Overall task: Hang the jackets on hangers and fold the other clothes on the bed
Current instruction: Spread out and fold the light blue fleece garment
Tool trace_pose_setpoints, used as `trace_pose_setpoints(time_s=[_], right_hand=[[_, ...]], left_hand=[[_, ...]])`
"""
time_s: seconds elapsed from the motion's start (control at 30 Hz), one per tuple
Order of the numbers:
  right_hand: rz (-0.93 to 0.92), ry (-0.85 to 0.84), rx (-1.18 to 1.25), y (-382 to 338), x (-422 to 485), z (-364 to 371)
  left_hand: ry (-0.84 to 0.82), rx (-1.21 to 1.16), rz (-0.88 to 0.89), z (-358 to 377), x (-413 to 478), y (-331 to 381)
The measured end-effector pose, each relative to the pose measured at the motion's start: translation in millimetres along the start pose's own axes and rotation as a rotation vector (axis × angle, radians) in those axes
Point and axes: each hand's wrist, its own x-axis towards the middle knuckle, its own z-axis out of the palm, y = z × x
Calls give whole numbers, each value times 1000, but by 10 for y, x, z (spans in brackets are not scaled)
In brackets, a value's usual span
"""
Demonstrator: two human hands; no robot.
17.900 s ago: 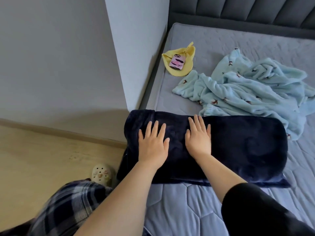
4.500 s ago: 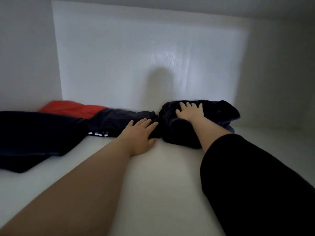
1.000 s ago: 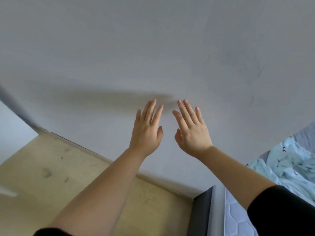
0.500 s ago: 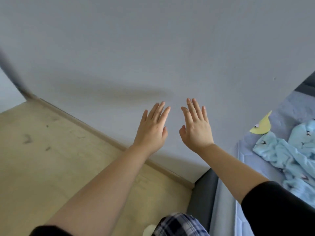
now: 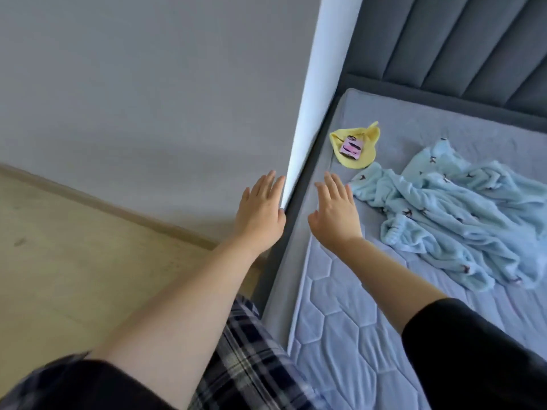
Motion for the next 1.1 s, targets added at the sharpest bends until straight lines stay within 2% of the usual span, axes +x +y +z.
trace_pose_setpoints(time_s=[0.23,0.33,0.43,0.5,0.6,0.73,0.83,0.9,0.97,1.03,1.1], right_hand=[[249,-148,61,946,-553,326],[351,-279,34,1289,-742,524],[499,-359,51,1510,-753,682],[569,-348,14,1639,-643,738],[600,-321,-120,1903,-466,758],[730,-431,-175,2234,-361,759],[814,-349,48,2269,-287,781],[787,-368,191,2164,-260,703],[701,-418,344,2031,-301,564],[555,-598,470,1794,-427,408],[350,-837,469,1562,-561,340]], left_hand=[[-204,-191,-21,935,-47,709],[-373,-267,-11,1373,-163,899],[-550,-138,20,1697,-302,862],[-624,-57,52,1800,-317,793],[-643,-105,39,1853,-268,780],[-650,-223,1,1904,-208,792],[-616,-556,-226,1900,-102,779],[-525,-845,-457,1870,10,749],[-414,-1022,-626,1833,119,705],[-370,-1209,-761,1796,190,689],[-357,-1317,-855,1772,191,688]])
